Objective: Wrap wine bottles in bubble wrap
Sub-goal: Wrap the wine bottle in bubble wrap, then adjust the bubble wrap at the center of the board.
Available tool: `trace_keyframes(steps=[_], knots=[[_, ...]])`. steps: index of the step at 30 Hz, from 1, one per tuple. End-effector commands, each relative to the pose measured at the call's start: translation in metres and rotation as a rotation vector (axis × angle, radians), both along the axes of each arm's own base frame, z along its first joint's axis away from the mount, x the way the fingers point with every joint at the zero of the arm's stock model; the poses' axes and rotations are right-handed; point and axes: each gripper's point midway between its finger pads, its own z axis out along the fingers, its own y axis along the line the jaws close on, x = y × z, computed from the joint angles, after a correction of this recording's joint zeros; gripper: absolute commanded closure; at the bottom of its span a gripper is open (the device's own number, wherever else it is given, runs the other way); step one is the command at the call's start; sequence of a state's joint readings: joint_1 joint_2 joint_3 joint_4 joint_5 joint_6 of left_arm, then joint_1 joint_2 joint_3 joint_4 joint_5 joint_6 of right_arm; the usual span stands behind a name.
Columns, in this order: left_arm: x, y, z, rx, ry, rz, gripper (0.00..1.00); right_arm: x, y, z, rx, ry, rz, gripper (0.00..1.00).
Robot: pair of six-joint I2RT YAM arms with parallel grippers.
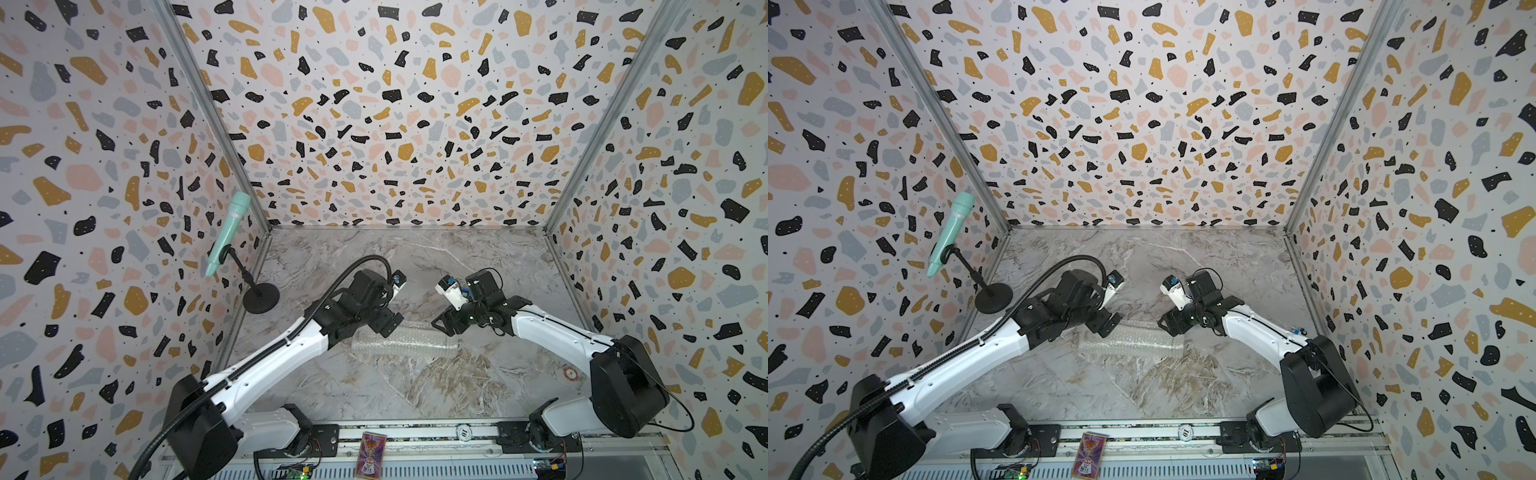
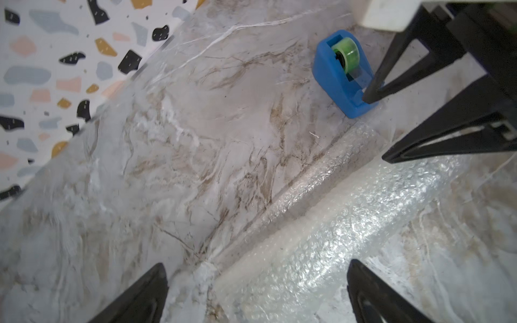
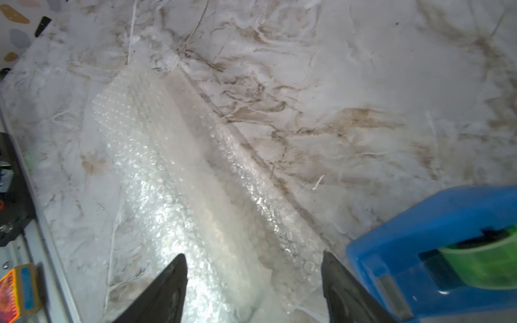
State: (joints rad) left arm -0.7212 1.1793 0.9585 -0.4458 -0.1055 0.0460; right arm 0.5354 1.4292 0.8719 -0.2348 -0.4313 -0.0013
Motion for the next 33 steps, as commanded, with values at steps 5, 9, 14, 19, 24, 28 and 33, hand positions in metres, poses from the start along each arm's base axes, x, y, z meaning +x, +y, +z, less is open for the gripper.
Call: trace_keyframes(steps=[5,9,14,19,24,28,33], knots=[[-0.054,-0.023,-0.057,-0.284,0.211,0.188,0.03,-0.006,0.003,-0.009,-0.020,0.084,0.032,0.25],[-0.070,-0.050,-0.089,-0.431,0.361,0.214,0.28,-0.008,0.004,-0.022,-0.036,0.126,0.052,0.25],[-0.065,-0.071,-0.105,-0.571,0.418,0.274,0.38,-0.015,0.002,-0.032,-0.052,0.156,0.071,0.24],[-0.054,-0.077,-0.124,-0.575,0.433,0.333,0.39,-0.025,0.001,-0.040,-0.044,0.189,0.093,0.23],[-0.028,-0.072,-0.134,-0.584,0.425,0.385,0.39,-0.031,0.003,-0.050,-0.032,0.230,0.102,0.30],[-0.002,-0.066,-0.132,-0.598,0.404,0.397,0.39,-0.033,0.010,-0.054,0.009,0.271,0.106,0.37],[0.029,-0.065,-0.138,-0.578,0.414,0.389,0.38,-0.027,0.020,-0.060,0.051,0.316,0.095,0.41]])
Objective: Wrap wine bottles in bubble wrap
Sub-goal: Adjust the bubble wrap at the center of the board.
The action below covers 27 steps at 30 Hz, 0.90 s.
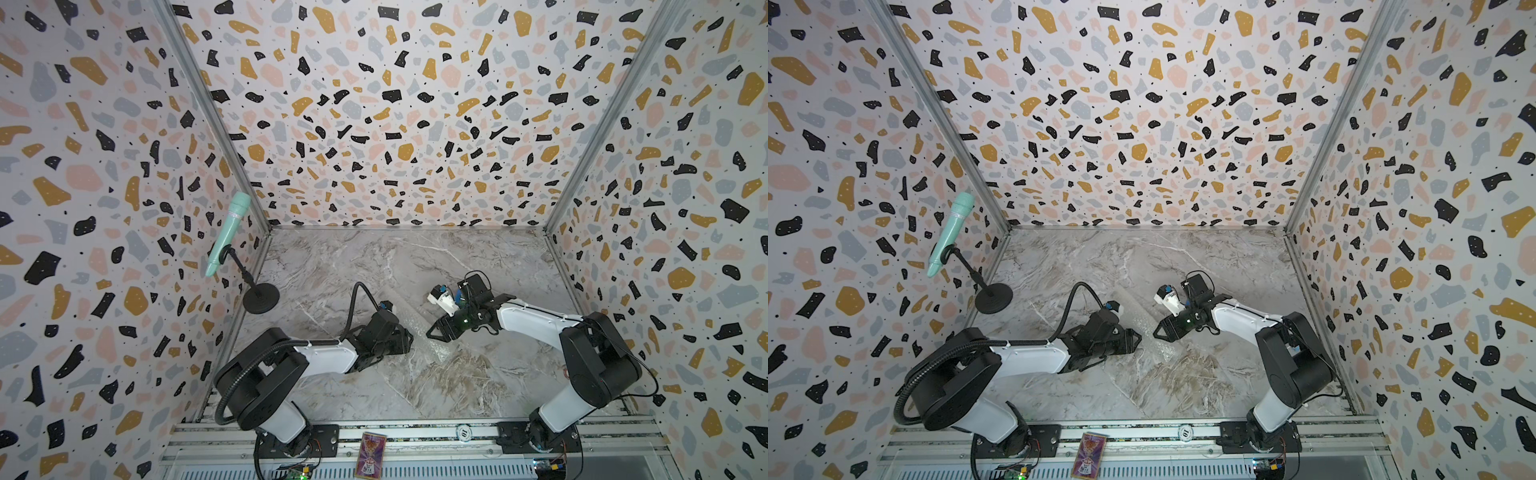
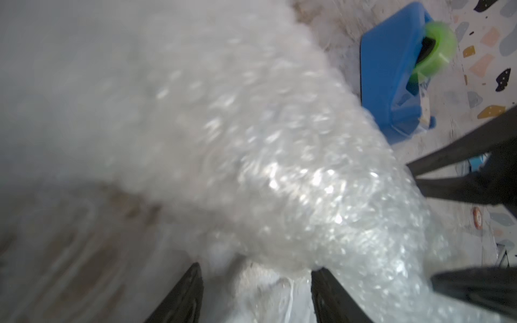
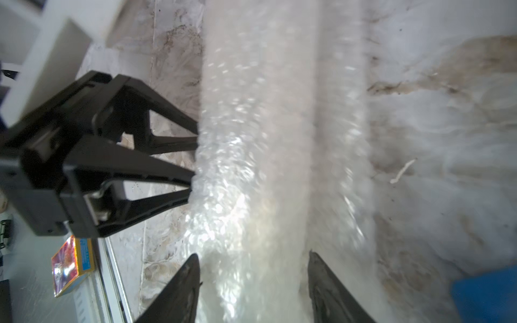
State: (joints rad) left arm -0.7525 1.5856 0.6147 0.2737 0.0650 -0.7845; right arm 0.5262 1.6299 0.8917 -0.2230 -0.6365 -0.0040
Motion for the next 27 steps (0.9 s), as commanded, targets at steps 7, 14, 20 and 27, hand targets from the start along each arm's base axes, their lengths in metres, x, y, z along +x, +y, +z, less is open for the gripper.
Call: trace_keyframes(steps=[7,14,20,27], knots=[[0.073,-0.008,0.023,-0.052,-0.096,-0.023,0.36,0.003,0.019,-0.016,0.065,0.161,-0.039,0.46],[0.099,-0.007,0.029,-0.037,-0.105,-0.051,0.34,0.027,0.039,-0.013,0.145,0.180,-0.096,0.49],[0.105,0.003,0.040,-0.020,-0.109,-0.039,0.34,0.043,0.037,-0.016,0.130,0.160,-0.178,0.49],[0.098,0.010,0.054,0.003,-0.121,-0.048,0.33,0.052,0.000,-0.032,-0.001,0.115,-0.280,0.48]])
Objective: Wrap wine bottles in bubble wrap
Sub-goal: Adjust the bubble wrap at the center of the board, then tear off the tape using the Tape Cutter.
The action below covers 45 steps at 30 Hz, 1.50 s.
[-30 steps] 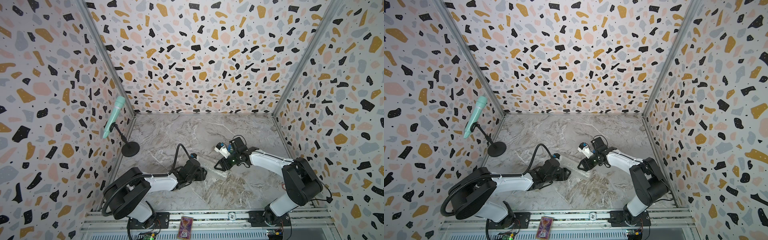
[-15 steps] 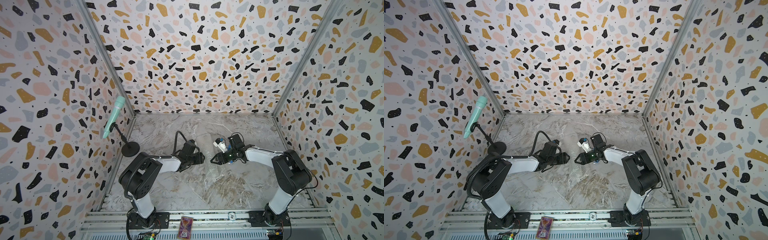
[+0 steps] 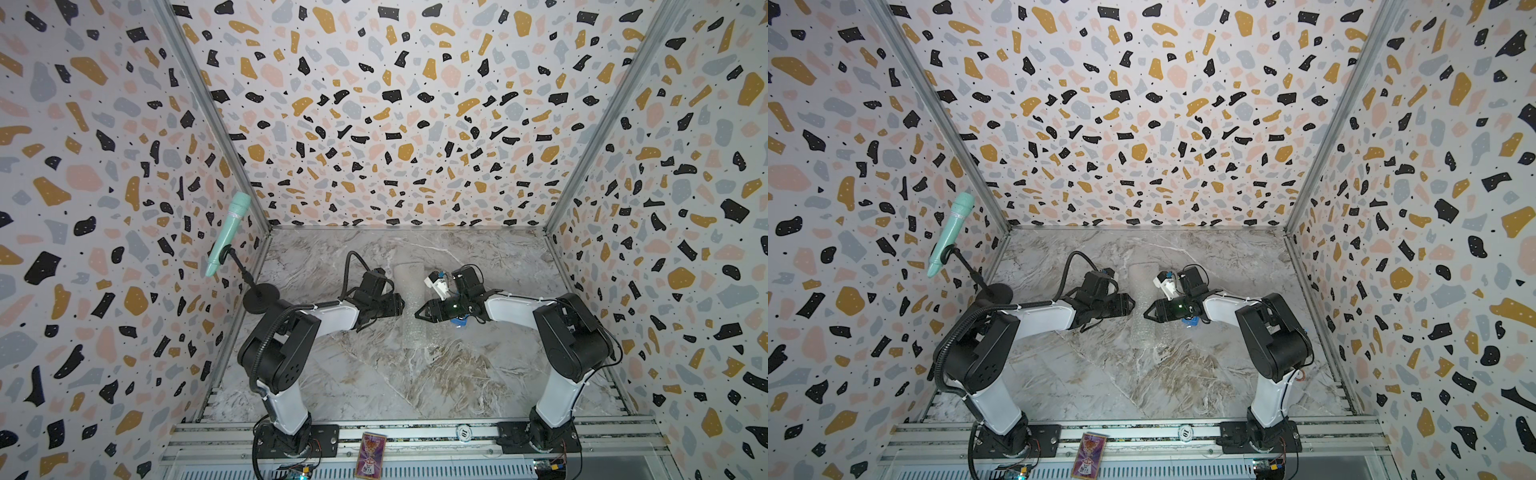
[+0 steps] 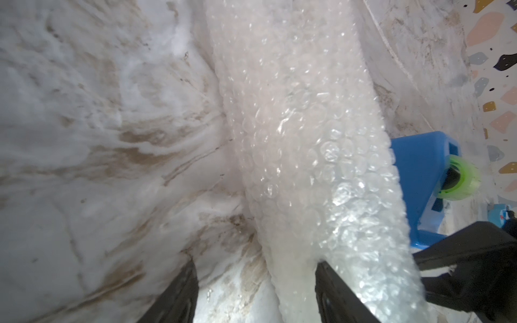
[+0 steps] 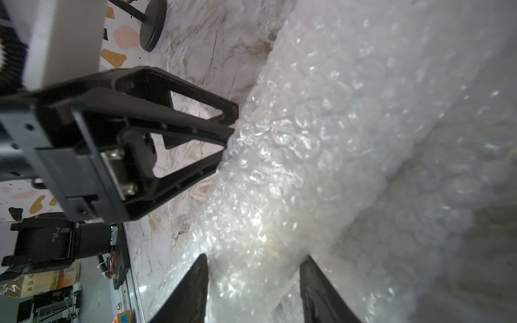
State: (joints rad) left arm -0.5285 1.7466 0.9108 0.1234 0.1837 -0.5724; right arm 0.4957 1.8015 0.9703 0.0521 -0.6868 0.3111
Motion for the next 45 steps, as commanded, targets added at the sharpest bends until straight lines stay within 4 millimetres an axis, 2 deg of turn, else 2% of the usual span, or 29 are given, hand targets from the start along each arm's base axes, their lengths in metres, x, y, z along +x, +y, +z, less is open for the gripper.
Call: trace_keyframes(steps=[1,4,6,9,14,18,21,23,26,28,31,34,37,45], knots=[[0.001,-0.010,0.033,-0.041,-0.071,-0.047,0.33,-0.007,-0.031,-0.033,-0.173,0.033,-0.068,0.48],[-0.006,-0.009,0.035,-0.055,-0.065,-0.058,0.33,-0.008,-0.035,-0.031,-0.195,0.013,-0.066,0.48],[-0.011,-0.009,0.037,-0.068,-0.063,-0.067,0.34,-0.008,-0.034,-0.025,-0.185,0.001,-0.062,0.43],[-0.019,-0.006,0.038,-0.059,-0.063,-0.077,0.36,-0.005,-0.031,-0.004,-0.157,-0.032,-0.059,0.35],[-0.022,0.001,0.056,-0.040,-0.097,-0.071,0.39,0.008,-0.031,0.044,-0.134,-0.137,-0.070,0.33],[-0.022,-0.005,0.073,-0.009,-0.125,-0.084,0.40,0.018,-0.044,0.070,-0.118,-0.174,-0.111,0.32],[-0.025,-0.018,0.082,0.019,-0.135,-0.104,0.40,0.024,-0.061,0.081,-0.105,-0.185,-0.162,0.32],[-0.029,-0.035,0.084,0.036,-0.137,-0.135,0.41,0.028,-0.081,0.080,-0.098,-0.172,-0.224,0.34],[-0.040,-0.074,0.091,0.052,-0.153,-0.205,0.40,0.028,-0.113,0.071,-0.073,-0.122,-0.315,0.40],[-0.050,-0.105,0.088,0.049,-0.149,-0.259,0.40,0.022,-0.127,0.062,-0.044,-0.082,-0.359,0.44],[-0.060,-0.145,0.080,0.047,-0.145,-0.323,0.38,0.010,-0.141,0.047,0.020,-0.026,-0.407,0.47],[-0.064,-0.170,0.064,0.066,-0.129,-0.350,0.38,0.009,-0.158,0.032,0.061,0.025,-0.465,0.56],[-0.062,-0.183,0.049,0.058,-0.117,-0.343,0.38,0.013,-0.170,0.024,0.055,0.032,-0.489,0.63],[-0.060,-0.189,0.015,0.057,-0.083,-0.349,0.35,0.018,-0.172,0.007,0.018,0.037,-0.482,0.64]])
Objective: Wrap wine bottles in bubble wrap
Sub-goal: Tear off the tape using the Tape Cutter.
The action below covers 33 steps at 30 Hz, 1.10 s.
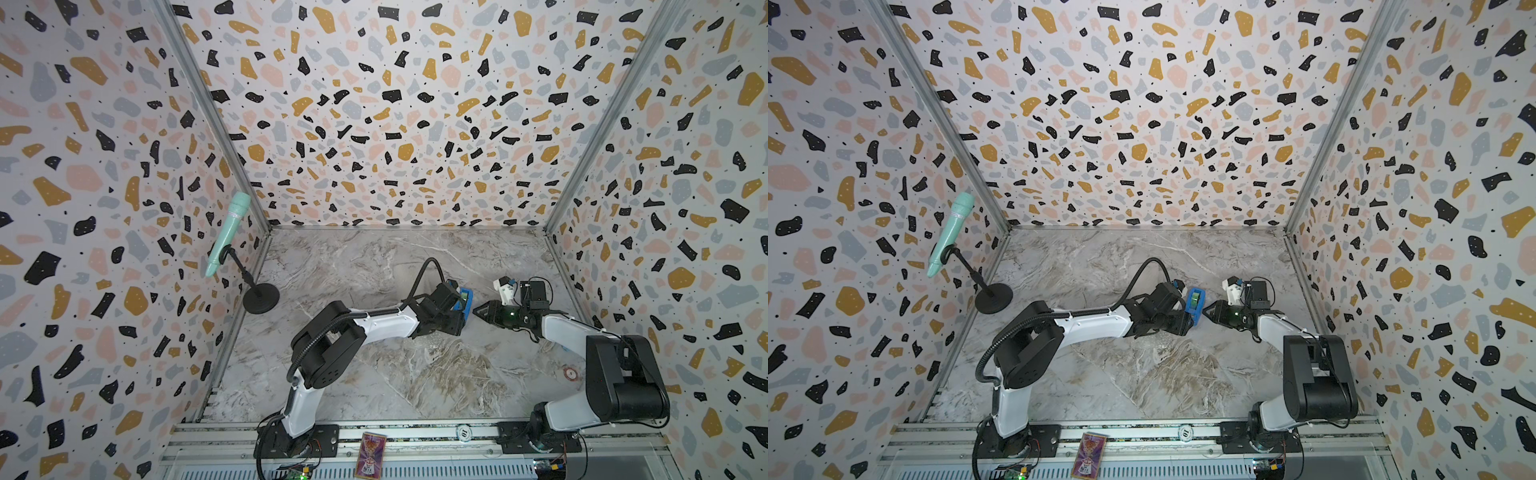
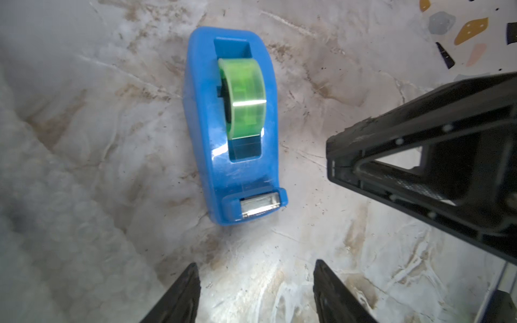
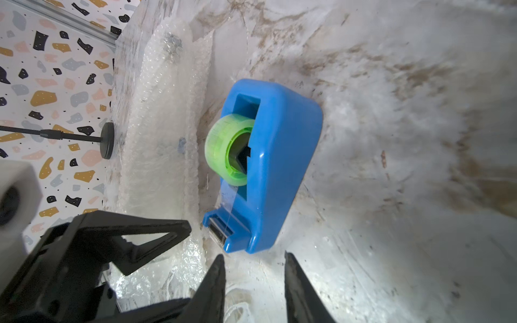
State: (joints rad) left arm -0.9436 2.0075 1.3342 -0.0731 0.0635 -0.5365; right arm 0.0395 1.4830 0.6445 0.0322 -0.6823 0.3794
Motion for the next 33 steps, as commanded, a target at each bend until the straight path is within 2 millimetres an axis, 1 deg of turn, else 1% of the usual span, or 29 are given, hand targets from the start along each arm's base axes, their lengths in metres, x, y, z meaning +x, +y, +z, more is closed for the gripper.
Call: trace_keyframes(steps=[1,4,7,13,15,20,22,26,30,33], knots=[[0.009,-0.010,0.004,-0.059,-0.015,0.008,0.35,0.010,0.002,0.004,-0.002,-0.036,0.019,0.65],[0.013,-0.012,0.002,-0.105,-0.004,0.018,0.35,0.013,0.003,-0.001,-0.001,-0.027,0.026,0.66],[0.016,-0.019,0.001,-0.165,0.021,0.015,0.40,0.014,0.003,-0.007,-0.003,-0.020,0.030,0.68],[0.018,-0.022,-0.013,-0.185,0.081,0.030,0.44,0.017,0.004,-0.014,-0.007,-0.007,0.037,0.69],[0.015,-0.024,-0.017,-0.200,0.102,0.027,0.45,0.019,0.004,-0.014,-0.005,-0.010,0.037,0.69],[0.011,-0.030,-0.015,-0.270,0.140,0.014,0.49,0.020,0.005,-0.016,-0.003,-0.008,0.040,0.69],[0.013,-0.035,-0.011,-0.314,0.146,0.014,0.52,0.020,0.005,-0.016,-0.002,-0.009,0.041,0.69],[0.014,-0.040,-0.008,-0.366,0.174,0.024,0.55,0.019,0.005,-0.017,0.000,-0.006,0.044,0.69],[0.015,-0.038,-0.010,-0.361,0.187,0.041,0.57,0.016,0.006,-0.019,0.005,0.000,0.049,0.70],[0.015,-0.034,-0.009,-0.365,0.189,0.062,0.59,0.012,0.005,-0.020,0.005,0.004,0.047,0.71]])
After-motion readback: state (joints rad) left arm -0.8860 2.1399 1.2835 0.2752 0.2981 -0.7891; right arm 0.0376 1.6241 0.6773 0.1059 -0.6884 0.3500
